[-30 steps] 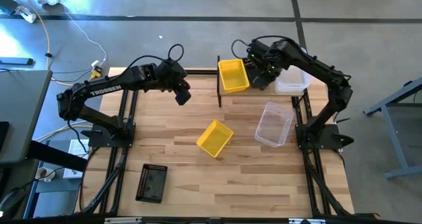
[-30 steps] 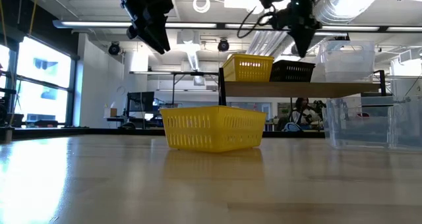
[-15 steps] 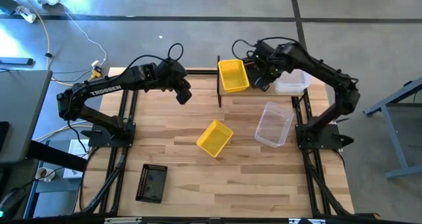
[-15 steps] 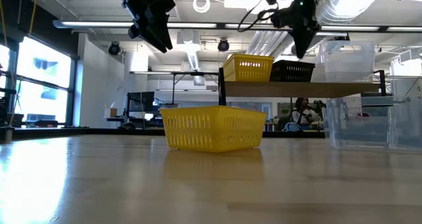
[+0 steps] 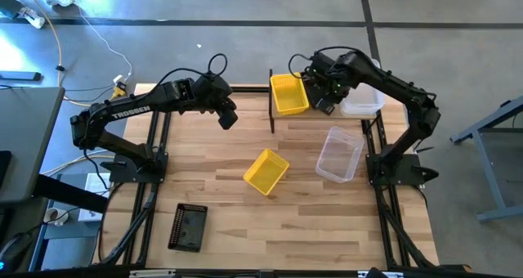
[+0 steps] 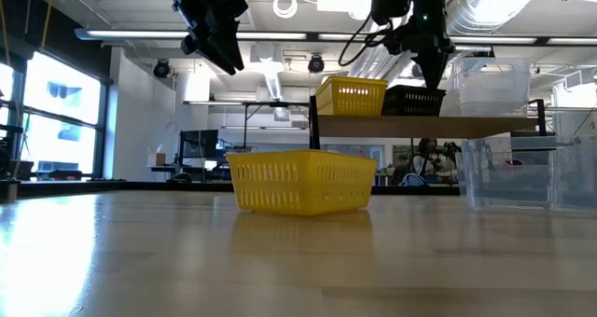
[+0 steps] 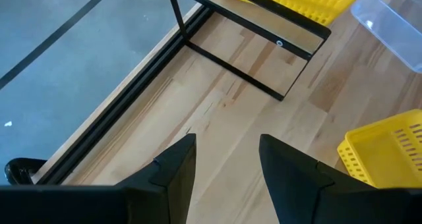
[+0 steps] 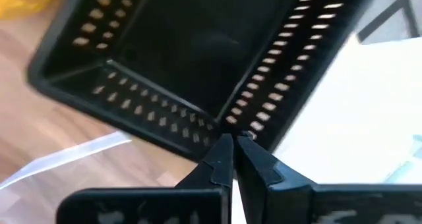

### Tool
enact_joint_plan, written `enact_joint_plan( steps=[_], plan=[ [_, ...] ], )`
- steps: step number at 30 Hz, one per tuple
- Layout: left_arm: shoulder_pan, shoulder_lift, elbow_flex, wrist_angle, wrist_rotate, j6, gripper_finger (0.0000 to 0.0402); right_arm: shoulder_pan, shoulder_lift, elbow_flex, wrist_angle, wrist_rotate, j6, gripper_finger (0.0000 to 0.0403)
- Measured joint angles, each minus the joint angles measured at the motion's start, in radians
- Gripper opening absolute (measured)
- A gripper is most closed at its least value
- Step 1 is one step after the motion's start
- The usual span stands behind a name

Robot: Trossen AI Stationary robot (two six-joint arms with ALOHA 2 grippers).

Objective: Stack baskets on shelf by color
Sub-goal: Stack the right black bin on top of the other black bin on the shelf, then adjust the yellow bins on the shelf

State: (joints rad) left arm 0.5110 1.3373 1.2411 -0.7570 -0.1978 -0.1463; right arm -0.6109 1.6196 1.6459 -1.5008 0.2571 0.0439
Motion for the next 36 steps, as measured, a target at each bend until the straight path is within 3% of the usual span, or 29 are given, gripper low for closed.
enact_joint_plan(
  steps=[12, 20, 28, 36],
  plan=[
    [0.0, 0.0, 0.0, 0.0, 0.0, 0.001, 0.0156, 0.0, 0.0, 0.0, -0.039, -0.083, 0.027, 0.0004],
    [0.0, 0.0, 0.0, 0.0, 0.0, 0.008, 0.0156, 0.005, 0.0, 0.001, -0.048, -0.084, 0.027, 0.0004],
    [0.0, 0.0, 0.0, 0.002, 0.0, 0.01, 0.0156, 0.018, -0.008, 0.119, -0.07, -0.054, 0.053, 0.0004],
    [0.0, 0.0, 0.0, 0.007, -0.003, 0.008, 0.0156, 0.087, -0.008, 0.179, 0.091, -0.268, 0.064, 0.0004]
  ],
)
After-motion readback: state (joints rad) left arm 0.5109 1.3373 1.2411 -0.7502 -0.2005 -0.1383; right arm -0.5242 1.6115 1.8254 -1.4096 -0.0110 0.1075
